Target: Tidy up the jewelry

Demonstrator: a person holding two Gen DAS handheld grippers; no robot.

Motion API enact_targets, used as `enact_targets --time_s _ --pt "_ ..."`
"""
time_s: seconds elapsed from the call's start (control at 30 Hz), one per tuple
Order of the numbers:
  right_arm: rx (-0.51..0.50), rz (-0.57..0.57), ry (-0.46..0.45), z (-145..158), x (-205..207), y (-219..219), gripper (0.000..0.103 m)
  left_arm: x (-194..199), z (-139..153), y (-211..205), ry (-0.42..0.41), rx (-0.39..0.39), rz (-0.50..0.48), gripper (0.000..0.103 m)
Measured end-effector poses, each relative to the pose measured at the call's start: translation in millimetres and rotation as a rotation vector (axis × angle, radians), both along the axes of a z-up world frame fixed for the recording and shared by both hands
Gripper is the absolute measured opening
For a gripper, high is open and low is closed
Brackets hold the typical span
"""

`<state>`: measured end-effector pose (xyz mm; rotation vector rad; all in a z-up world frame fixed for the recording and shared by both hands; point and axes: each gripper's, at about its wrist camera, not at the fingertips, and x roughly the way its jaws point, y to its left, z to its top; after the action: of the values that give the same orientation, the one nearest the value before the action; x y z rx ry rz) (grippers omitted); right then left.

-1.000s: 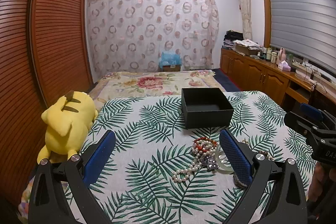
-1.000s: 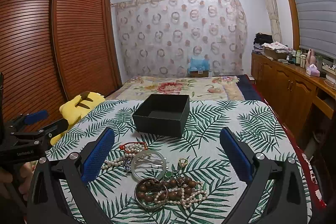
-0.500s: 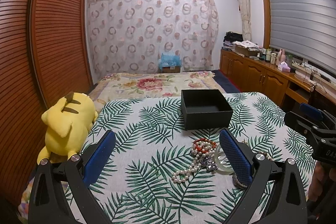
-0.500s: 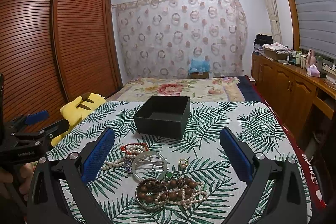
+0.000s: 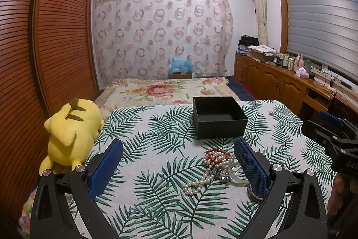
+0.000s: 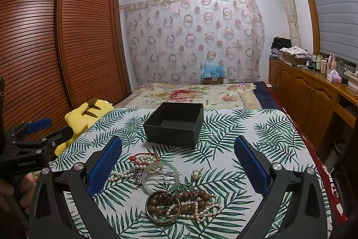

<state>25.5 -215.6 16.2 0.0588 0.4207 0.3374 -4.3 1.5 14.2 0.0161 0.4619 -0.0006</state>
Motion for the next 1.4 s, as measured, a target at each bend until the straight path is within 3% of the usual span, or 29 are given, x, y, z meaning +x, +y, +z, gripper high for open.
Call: enact_targets --time_s 1.4 --pt "0.009 0.025 -0.007 6.2 -2.4 0.0 0.101 4.1 -5.7 11.9 0.016 0.003 0.015 0.096"
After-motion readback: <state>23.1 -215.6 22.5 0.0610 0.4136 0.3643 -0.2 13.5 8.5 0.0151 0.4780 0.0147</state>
